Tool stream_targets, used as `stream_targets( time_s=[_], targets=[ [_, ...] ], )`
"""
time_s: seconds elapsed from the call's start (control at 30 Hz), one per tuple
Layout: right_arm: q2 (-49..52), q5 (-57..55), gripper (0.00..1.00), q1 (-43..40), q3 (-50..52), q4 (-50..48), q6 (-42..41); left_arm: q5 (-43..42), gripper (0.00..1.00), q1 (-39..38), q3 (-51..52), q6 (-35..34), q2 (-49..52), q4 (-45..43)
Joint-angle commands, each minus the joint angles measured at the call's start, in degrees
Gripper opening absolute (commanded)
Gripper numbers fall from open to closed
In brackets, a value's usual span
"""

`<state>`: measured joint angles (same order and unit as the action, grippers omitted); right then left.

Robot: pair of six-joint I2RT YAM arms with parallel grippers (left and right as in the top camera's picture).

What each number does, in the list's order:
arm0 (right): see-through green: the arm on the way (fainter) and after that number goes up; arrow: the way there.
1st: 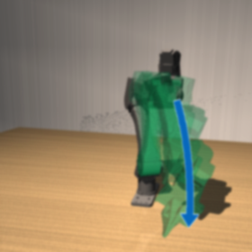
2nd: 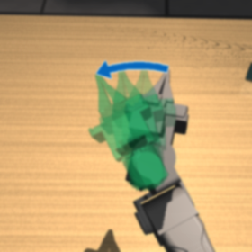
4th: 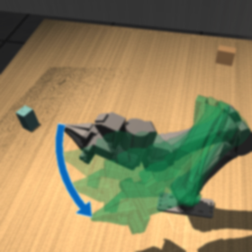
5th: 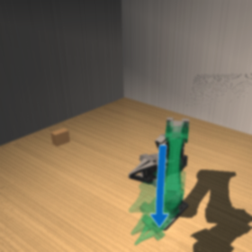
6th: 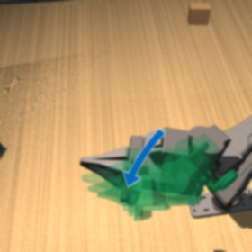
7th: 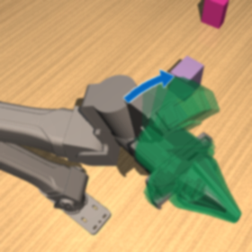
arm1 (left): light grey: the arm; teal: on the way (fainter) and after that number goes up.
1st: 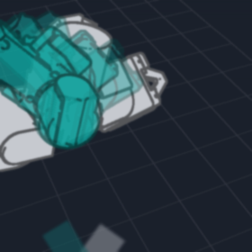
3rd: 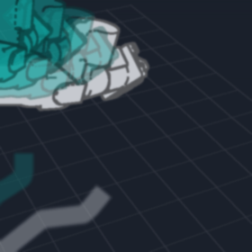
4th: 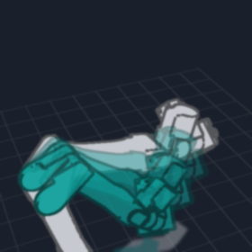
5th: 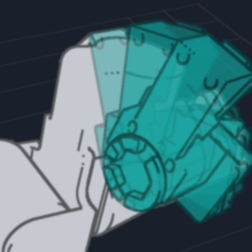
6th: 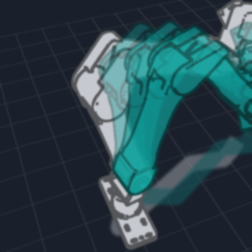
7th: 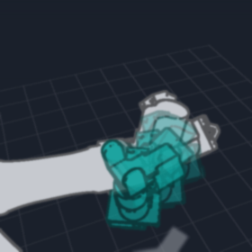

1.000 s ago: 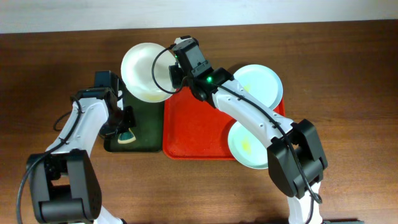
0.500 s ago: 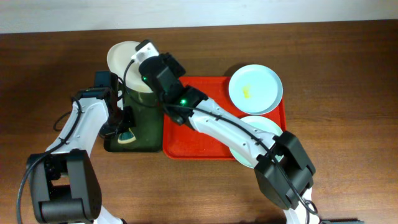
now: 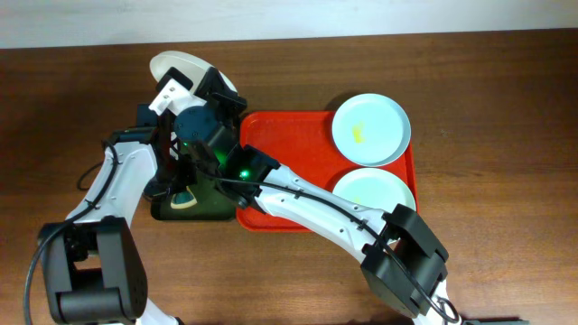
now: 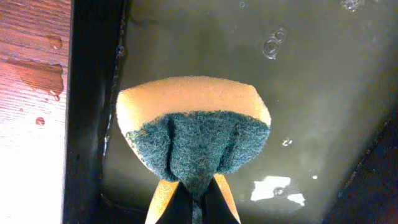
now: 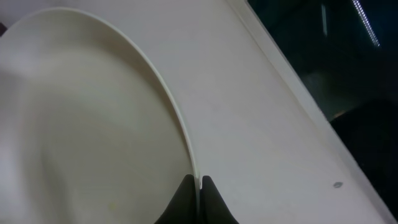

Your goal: Clean dirty plates on tray and stack at the side

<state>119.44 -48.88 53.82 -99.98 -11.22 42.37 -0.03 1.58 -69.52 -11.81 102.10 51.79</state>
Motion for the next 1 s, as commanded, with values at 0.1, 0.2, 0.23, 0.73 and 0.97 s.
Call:
stream_targets(
  time_s=[0.1, 0.2, 0.23, 0.73, 0.97],
  targets=[
    [-1.44, -1.33, 0.04, 0.59, -1.40, -0.13, 1.38, -0.68, 0.00, -0.09, 0.17, -0.55, -0.22, 0.09],
    [-1.44, -1.31, 0.04, 0.59, -1.40, -0.11, 1.36, -0.68, 0.00, -0.09, 0.17, -0.55, -0.22, 0.09],
    [-1.44, -1.33, 0.04, 0.59, -1.40, -0.11, 1.36, -0.68, 0.00, -0.09, 0.17, -0.55, -0.22, 0.09],
    [-1.44, -9.42, 0.06, -3.45, -1.40, 18.49, -28.92, -0.66, 0.00, -0.09, 0.17, -0.55, -0.22, 0.04],
    [-9.18, 26.93, 0.27, -11.02, -1.40, 47.65, -52.35, -0.66, 0.00, -0.09, 0.17, -0.55, -0.22, 0.02]
  ],
)
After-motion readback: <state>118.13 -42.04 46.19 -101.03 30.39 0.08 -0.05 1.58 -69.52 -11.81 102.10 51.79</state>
